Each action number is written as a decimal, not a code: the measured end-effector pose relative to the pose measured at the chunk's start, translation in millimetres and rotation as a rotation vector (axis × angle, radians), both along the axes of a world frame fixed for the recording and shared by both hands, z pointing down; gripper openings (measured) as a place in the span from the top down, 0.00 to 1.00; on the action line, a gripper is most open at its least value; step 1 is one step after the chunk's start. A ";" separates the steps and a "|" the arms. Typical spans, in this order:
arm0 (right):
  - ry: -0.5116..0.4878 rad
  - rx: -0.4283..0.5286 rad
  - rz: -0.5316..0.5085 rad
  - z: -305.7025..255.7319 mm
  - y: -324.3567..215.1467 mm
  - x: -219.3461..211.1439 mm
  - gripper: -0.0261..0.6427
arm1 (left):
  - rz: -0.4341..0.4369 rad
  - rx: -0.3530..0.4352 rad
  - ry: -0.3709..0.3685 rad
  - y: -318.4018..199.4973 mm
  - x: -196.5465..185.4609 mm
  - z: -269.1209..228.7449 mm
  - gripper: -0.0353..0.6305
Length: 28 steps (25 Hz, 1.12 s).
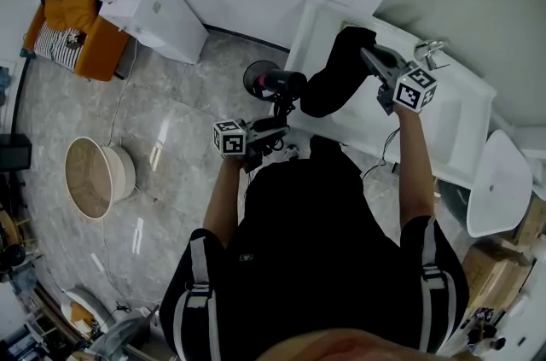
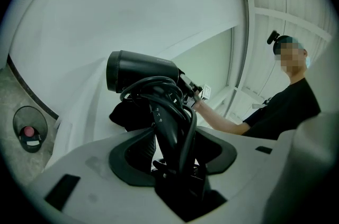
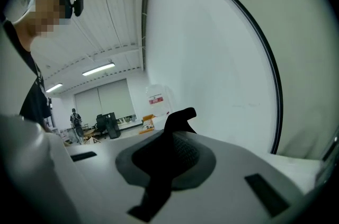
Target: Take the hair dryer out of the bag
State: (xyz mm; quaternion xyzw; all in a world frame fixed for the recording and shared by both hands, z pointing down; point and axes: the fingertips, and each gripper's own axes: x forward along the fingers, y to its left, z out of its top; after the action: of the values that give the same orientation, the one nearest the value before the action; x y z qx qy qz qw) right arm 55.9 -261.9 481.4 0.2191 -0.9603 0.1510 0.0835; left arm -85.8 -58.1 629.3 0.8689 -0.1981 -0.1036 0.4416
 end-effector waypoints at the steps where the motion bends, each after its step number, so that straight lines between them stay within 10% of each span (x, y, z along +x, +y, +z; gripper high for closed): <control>1: 0.007 -0.019 -0.010 11.9 7.8 -4.6 0.85 | -0.008 0.005 0.003 -2.3 -3.3 -1.7 0.65; 28: 0.090 -0.168 -0.116 109.7 97.8 -41.8 0.86 | -0.024 0.034 0.032 -31.8 -12.1 -15.7 0.65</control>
State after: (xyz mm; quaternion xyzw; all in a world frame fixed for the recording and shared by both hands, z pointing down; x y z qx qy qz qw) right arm 14.1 -164.2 591.1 0.1620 -0.9506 0.2158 0.1532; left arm -97.9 -90.0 613.7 0.8721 -0.1996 -0.1263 0.4286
